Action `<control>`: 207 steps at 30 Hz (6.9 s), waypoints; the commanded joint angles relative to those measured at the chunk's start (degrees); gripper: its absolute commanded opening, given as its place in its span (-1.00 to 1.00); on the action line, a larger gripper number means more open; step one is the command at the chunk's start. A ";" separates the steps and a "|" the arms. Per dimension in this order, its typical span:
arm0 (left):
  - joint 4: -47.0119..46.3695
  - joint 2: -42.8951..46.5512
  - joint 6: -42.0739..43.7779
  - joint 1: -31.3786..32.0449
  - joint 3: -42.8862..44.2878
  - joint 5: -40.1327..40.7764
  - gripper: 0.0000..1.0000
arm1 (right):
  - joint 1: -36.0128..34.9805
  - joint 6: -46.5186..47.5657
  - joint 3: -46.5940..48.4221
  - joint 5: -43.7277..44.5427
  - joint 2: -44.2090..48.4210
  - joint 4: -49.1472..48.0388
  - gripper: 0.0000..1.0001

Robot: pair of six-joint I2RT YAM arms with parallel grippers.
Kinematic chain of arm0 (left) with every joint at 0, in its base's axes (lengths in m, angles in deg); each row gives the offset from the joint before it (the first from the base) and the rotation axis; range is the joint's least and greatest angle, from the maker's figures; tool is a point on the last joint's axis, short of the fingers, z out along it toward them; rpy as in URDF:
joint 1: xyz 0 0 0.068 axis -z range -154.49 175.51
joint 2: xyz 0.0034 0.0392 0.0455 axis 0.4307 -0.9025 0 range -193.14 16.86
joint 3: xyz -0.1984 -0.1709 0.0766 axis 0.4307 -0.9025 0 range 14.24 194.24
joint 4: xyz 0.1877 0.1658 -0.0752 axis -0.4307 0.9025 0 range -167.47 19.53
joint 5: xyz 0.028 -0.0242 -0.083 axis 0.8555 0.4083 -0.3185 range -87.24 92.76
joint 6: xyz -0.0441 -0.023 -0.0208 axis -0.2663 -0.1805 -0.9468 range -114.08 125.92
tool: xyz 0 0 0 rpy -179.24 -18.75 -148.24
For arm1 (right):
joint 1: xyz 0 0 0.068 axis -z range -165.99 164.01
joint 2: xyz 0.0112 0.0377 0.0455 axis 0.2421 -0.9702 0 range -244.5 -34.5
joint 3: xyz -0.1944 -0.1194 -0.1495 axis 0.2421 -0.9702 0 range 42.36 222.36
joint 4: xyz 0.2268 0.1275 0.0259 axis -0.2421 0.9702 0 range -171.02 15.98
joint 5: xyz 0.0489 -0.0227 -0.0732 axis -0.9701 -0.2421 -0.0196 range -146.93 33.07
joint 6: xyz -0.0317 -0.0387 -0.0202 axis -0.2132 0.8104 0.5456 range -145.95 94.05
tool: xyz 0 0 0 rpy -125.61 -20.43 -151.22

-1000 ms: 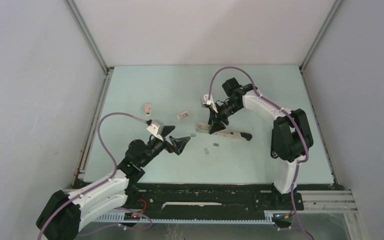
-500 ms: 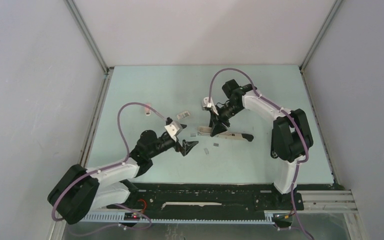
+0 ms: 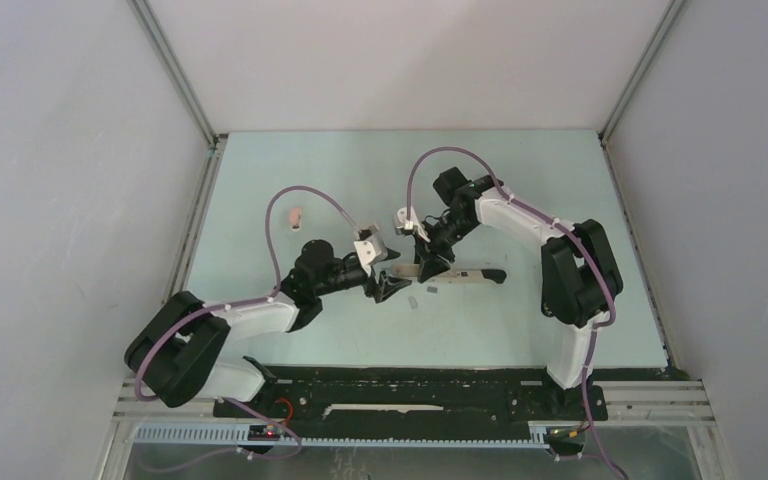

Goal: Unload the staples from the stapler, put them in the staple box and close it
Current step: Adjust the stapler at the center of the board.

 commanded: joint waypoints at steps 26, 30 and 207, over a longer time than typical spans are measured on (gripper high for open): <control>8.22 -5.71 7.01 0.19 6.16 -4.70 0.24 | -0.94 2.86 -0.47 -1.60 5.25 0.42 -1.00; 7.11 -5.44 6.24 0.16 5.67 -4.92 0.24 | -1.07 2.69 -0.42 -1.45 4.82 0.35 -1.00; 8.32 41.77 -30.64 -13.54 -14.36 19.05 1.00 | 22.75 -19.12 15.97 -8.21 -16.52 24.17 -1.00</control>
